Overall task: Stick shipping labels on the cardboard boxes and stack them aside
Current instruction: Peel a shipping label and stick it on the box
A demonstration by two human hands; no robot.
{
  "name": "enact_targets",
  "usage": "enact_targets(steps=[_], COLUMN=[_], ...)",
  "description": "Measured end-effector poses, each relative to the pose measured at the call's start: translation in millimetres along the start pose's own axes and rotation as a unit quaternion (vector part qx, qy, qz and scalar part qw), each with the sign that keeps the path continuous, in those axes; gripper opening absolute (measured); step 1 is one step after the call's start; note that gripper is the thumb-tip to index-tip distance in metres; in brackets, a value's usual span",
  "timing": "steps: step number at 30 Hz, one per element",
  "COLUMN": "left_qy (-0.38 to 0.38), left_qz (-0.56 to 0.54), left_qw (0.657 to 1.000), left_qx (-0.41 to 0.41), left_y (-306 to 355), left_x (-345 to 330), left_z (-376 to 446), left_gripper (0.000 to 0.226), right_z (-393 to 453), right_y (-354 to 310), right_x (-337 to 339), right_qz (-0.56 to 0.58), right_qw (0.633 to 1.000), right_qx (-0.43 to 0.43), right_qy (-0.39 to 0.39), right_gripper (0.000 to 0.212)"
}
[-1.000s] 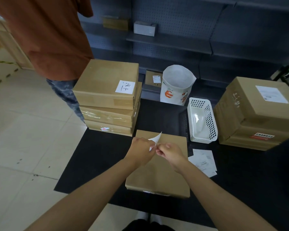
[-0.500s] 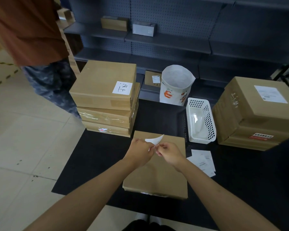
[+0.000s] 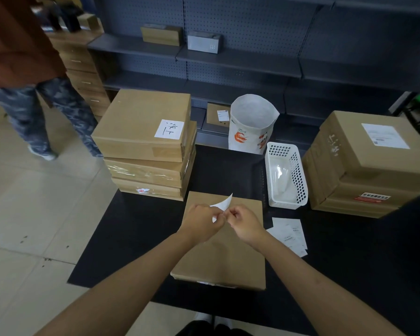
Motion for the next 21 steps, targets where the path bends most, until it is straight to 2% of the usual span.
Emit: enact_targets(steps=[3, 8, 14, 18, 21], left_qy=[-0.001, -0.010, -0.012, 0.000, 0.002], left_qz=[-0.021, 0.007, -0.006, -0.019, -0.064], left_qw=[1.000, 0.999, 0.999, 0.999, 0.998], left_qx=[-0.007, -0.035, -0.043, -0.032, -0.010], left_y=[-1.3, 2.7, 7.9, 7.0, 6.2], left_x=[-3.0, -2.9, -7.4, -7.9, -7.7], left_z=[1.4, 3.5, 8.5, 10.3, 9.4], left_gripper=[0.038, 0.030, 0.048, 0.031, 0.029], right_z=[1.6, 2.9, 0.6, -0.2, 0.6], right_y=[3.0, 8.2, 13.1, 14.6, 15.4], right_x=[3.5, 7.5, 11.1, 14.1, 16.4], right_qz=[-0.010, -0.046, -0.052, -0.049, -0.022], right_qw=[1.000, 0.998, 0.996, 0.996, 0.998], right_qx=[0.002, 0.026, 0.051, 0.053, 0.038], right_qy=[0.001, 0.029, 0.052, 0.053, 0.050], right_gripper=[0.019, 0.012, 0.009, 0.009, 0.010])
Point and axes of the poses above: each hand's wrist, its own z-axis towards the middle knuckle, its own x-axis out of the back of the hand, y = z × x, the point moved 2 cm from there along z, towards the middle knuckle, and after that the axes turned 14 degrees about -x, right-handed, at the moved point
